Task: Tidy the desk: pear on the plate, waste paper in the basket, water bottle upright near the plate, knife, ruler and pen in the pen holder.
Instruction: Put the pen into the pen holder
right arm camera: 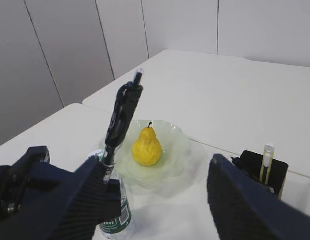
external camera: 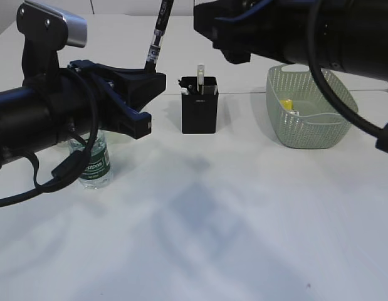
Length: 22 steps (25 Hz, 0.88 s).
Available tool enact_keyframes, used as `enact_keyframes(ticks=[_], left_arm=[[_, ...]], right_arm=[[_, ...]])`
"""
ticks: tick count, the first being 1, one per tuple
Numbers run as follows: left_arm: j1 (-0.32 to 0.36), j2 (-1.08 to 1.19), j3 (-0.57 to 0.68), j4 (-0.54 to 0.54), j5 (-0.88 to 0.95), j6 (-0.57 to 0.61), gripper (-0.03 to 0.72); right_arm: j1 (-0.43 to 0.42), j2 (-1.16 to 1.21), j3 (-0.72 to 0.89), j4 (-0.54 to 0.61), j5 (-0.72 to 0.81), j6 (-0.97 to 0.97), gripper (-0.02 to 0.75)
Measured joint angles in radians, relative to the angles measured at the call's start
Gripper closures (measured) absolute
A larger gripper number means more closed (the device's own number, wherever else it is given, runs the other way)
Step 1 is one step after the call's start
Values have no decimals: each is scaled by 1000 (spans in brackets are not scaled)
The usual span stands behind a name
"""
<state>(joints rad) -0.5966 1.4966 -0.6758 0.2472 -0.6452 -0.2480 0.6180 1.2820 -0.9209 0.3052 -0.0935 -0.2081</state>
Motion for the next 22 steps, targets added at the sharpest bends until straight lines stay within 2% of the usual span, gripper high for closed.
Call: enact_keyframes(ticks=[6, 14, 22], left_arm=[[0, 0, 0, 0, 0, 0, 634], [0, 0, 0, -3, 0, 0, 634], [0, -2, 0, -3, 0, 0, 634]], right_arm=[[6, 31, 0, -35, -51, 124, 253], [6, 90, 0, -347, -215, 521, 253], [6, 175, -3, -389, -309, 634, 253]])
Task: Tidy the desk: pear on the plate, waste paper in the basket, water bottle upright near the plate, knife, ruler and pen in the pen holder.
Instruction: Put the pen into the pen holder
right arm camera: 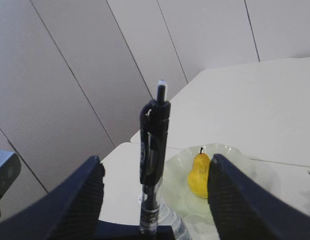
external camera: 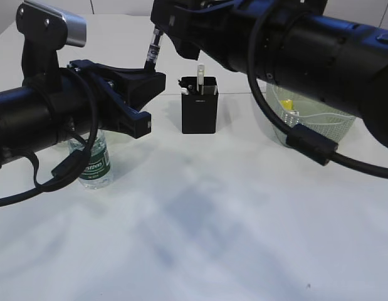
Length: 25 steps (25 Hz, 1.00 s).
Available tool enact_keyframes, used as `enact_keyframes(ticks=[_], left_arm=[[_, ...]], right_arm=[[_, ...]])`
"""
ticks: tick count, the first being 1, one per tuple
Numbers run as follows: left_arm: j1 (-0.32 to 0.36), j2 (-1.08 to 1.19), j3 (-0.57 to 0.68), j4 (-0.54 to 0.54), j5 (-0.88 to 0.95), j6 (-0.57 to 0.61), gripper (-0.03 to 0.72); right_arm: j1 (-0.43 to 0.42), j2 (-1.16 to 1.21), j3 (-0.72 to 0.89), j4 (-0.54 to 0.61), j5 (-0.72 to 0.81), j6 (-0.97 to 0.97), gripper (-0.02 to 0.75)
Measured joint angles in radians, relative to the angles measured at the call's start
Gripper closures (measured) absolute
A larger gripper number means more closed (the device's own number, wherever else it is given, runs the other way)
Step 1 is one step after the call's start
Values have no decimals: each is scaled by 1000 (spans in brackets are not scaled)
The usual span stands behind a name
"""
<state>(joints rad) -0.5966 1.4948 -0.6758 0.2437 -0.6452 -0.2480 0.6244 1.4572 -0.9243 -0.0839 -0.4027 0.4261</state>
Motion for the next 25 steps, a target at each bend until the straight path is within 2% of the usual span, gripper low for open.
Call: enact_keyframes(ticks=[15, 25], left_arm=[[0, -2, 0, 0, -1, -2, 634], [0, -2, 0, 0, -1, -2, 634]], right_arm=[[0, 73, -9, -2, -64, 33, 253], [0, 130, -96, -2, -55, 38, 275]])
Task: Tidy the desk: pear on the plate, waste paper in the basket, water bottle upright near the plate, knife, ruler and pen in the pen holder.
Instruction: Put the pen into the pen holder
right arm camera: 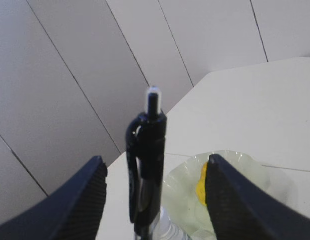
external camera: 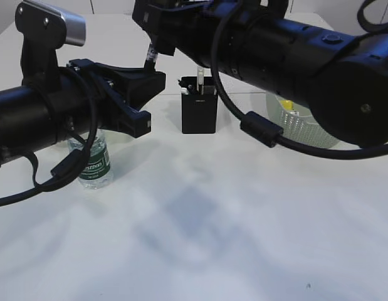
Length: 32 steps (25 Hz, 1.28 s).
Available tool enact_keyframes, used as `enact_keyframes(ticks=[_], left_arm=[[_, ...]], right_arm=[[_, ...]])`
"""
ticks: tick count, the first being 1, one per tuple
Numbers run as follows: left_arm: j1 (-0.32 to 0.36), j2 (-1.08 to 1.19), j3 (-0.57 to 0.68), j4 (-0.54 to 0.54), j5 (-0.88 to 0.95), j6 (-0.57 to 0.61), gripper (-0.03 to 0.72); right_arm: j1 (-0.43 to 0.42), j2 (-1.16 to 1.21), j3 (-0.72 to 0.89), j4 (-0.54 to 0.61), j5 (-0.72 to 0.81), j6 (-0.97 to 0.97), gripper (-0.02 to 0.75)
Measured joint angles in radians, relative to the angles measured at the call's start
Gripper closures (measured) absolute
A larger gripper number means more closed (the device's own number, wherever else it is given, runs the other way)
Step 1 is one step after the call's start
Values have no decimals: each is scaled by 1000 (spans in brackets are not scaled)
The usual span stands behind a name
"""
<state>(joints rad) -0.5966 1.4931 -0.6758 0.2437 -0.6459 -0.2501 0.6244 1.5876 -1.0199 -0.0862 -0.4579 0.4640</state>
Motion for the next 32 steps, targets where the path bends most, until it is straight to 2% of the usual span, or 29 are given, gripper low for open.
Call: enact_keyframes(ticks=[3, 8, 12, 13, 17, 23, 27, 32], left_arm=[[0, 0, 0, 0, 0, 0, 634], [0, 0, 0, 0, 0, 0, 634], [0, 0, 0, 0, 0, 0, 634], [0, 0, 0, 0, 0, 0, 634], [0, 0, 0, 0, -9, 0, 633], [0, -2, 0, 0, -14, 0, 622], [0, -2, 0, 0, -16, 0, 558], [0, -2, 0, 0, -16, 0, 374]], right_arm=[[0, 2, 0, 0, 6, 0, 316], [0, 2, 0, 0, 8, 0, 483], [2, 2, 0, 0, 2, 0, 574], [2, 2, 0, 0, -3, 2, 568], [2, 2, 0, 0, -31, 2, 624], [2, 2, 0, -1, -38, 2, 641], [2, 2, 0, -1, -41, 2, 643], [2, 2, 0, -1, -50, 2, 644]])
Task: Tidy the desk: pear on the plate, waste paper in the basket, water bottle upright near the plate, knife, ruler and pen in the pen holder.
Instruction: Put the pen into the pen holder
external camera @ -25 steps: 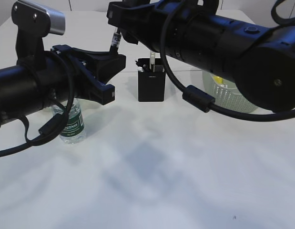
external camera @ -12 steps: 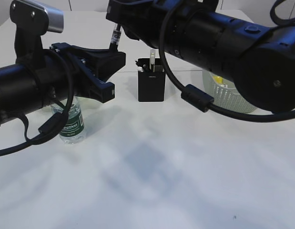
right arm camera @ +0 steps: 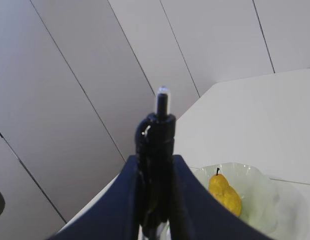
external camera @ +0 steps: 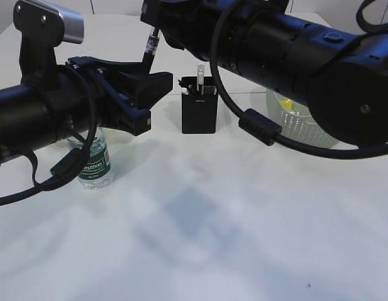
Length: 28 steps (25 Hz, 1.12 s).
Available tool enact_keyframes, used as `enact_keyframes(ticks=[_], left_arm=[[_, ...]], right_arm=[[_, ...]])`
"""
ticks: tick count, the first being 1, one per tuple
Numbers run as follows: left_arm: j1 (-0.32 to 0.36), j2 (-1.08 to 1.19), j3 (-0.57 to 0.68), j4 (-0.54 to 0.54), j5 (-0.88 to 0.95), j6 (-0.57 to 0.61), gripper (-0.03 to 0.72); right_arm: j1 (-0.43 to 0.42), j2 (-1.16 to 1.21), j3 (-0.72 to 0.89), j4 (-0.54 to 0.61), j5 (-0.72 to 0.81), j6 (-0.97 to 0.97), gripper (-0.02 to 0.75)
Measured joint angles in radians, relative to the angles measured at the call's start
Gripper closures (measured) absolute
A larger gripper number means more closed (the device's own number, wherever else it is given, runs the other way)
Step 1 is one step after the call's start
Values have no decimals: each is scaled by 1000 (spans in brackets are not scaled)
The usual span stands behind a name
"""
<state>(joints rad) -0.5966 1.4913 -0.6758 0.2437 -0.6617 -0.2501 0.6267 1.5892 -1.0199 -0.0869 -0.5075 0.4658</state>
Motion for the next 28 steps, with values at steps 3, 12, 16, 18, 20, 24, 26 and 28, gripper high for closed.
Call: enact_keyframes(ticks=[3, 12, 16, 18, 20, 24, 26, 28], left_arm=[[0, 0, 0, 0, 0, 0, 276], [0, -31, 0, -42, 34, 0, 183], [20, -41, 0, -49, 72, 0, 181], [39, -55, 0, -50, 85, 0, 181], [64, -73, 0, -51, 108, 0, 181], [120, -114, 0, -52, 170, 0, 181], [160, -137, 0, -53, 182, 0, 181], [202, -153, 0, -55, 184, 0, 181]], right_arm=[[0, 0, 0, 0, 0, -2, 644], [0, 0, 0, 27, 41, -41, 645], [0, 0, 0, 42, 44, -69, 645], [0, 0, 0, 79, 44, -112, 645], [-5, 0, 0, 142, 44, -154, 645], [-32, 0, 0, 206, 46, -218, 645], [-54, 0, 0, 212, 46, -229, 645], [-70, 0, 0, 214, 46, -238, 645]])
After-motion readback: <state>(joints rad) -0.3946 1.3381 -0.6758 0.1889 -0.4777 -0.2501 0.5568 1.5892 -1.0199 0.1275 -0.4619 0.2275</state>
